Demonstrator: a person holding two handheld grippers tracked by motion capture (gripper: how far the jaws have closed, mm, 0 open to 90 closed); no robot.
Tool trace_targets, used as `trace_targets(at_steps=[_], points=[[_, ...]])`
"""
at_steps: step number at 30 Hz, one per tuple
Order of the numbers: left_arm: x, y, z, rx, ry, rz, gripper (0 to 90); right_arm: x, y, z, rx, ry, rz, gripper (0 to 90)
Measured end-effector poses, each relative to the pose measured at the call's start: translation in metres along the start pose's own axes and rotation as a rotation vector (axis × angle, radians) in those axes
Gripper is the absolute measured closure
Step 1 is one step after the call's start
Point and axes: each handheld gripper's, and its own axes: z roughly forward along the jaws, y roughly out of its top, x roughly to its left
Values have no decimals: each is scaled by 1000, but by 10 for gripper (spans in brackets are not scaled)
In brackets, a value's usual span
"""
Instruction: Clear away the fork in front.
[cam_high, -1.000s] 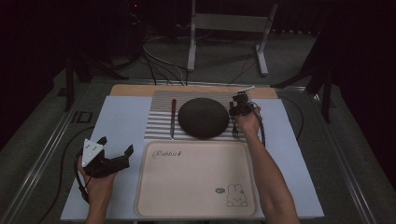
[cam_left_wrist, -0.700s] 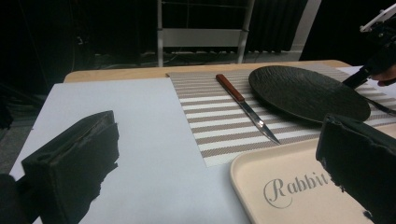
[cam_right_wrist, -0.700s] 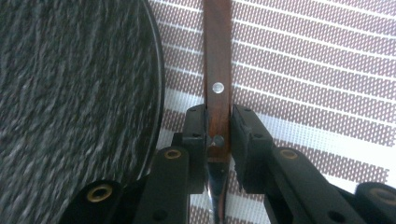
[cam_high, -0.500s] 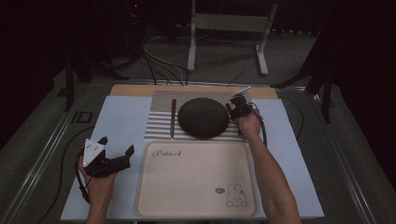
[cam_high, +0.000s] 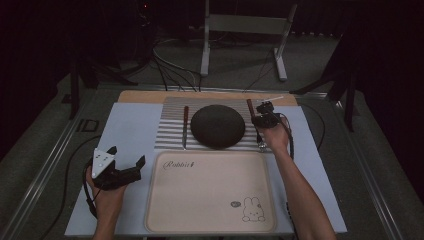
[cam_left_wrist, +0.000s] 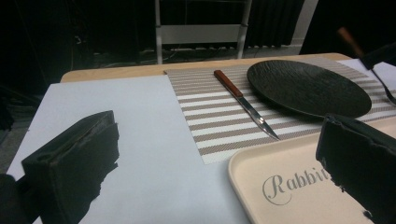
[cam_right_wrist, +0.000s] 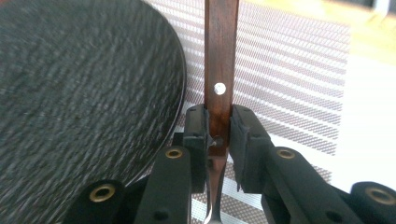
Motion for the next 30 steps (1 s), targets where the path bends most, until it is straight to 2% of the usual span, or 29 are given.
trace_targets(at_steps=[8,11,12,13,15,18,24,30], points=[[0,0,0,3,5,1,0,3,-13,-31,-164,15,-55,776],[0,0,0,3,5,2,0,2,-21,-43,-229,30,-48,776],[0,0,0,3,5,2,0,2,-21,-43,-229,30,-48,776],[0,0,1,4,5,5,0,0,-26,-51,-270,41,-38,776],[0,0,1,7,4,7,0,-2,-29,-57,-300,45,-33,776],[-1,-1,1,8,4,8,0,-2,-33,-64,-327,45,-37,776],[-1,-1,2,10,6,6,0,0,-37,-69,-339,35,-67,775],[-1,-1,2,9,7,6,0,3,-37,-71,-350,33,-71,775]])
